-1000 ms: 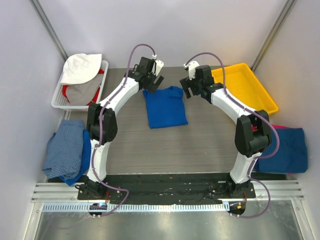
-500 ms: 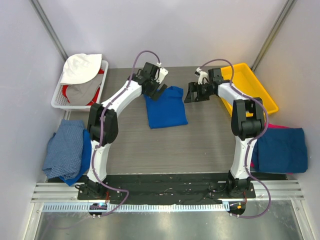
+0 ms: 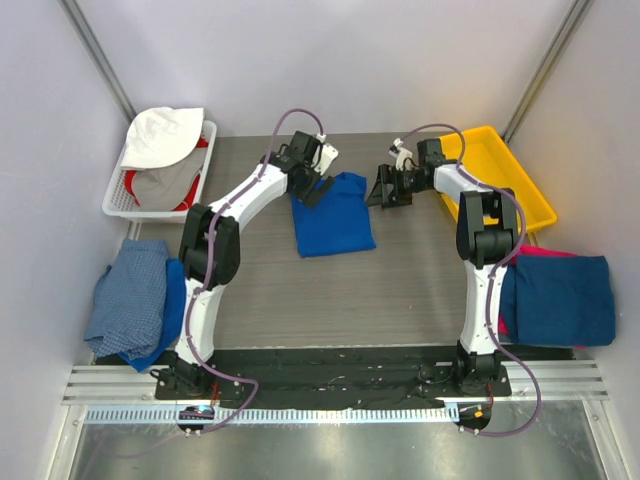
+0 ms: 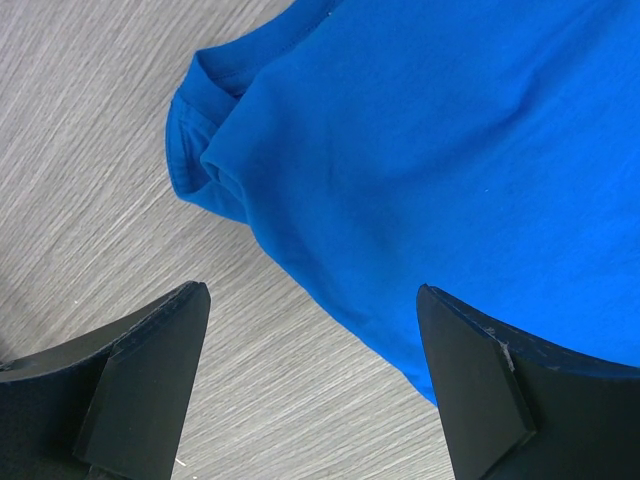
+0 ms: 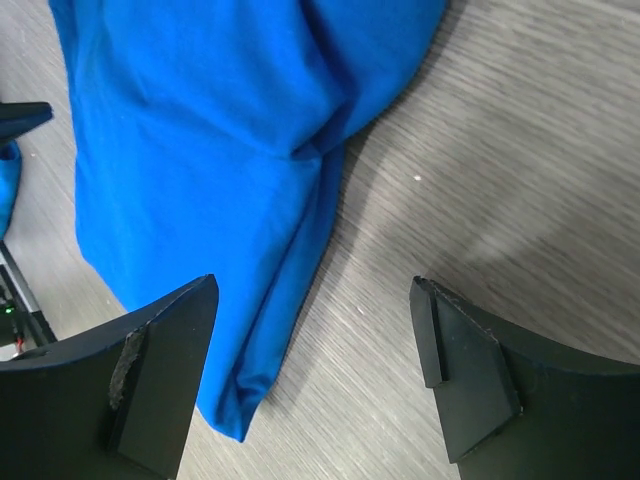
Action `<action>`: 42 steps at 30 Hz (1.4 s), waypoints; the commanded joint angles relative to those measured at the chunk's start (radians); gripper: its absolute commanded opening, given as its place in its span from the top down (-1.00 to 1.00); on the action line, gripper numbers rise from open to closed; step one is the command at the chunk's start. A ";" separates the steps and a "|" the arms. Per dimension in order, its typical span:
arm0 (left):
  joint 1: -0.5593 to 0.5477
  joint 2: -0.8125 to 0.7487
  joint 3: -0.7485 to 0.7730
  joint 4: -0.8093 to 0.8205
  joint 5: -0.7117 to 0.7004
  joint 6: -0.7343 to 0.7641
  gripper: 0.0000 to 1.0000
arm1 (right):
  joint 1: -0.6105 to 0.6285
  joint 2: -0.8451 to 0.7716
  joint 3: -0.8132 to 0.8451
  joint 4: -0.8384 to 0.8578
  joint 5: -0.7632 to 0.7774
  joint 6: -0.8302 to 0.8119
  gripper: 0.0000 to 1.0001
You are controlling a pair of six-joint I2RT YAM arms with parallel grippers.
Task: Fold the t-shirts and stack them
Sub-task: Put the neatly folded tshirt into the corner of the board with the right arm
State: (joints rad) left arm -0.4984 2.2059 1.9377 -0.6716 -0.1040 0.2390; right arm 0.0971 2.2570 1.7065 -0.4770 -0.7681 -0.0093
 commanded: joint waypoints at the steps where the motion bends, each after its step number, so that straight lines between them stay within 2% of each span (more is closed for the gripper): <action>1: -0.003 -0.002 -0.013 -0.002 0.000 0.008 -0.79 | 0.001 0.042 0.059 -0.003 -0.054 0.008 -0.72; 7: -0.003 0.023 -0.013 -0.017 -0.005 0.011 -0.79 | 0.000 0.107 0.088 -0.003 -0.106 0.048 -0.72; 18: -0.003 0.092 0.030 -0.052 -0.029 0.023 -0.78 | 0.018 0.113 0.058 0.011 -0.142 0.057 -0.72; 42: -0.005 0.087 0.027 -0.063 -0.010 0.026 -0.77 | 0.105 0.115 -0.008 0.077 -0.189 0.115 -0.71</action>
State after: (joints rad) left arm -0.4992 2.2963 1.9331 -0.7086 -0.1207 0.2481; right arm 0.1734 2.3508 1.7409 -0.3691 -0.9905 0.1043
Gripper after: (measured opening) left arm 0.884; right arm 0.854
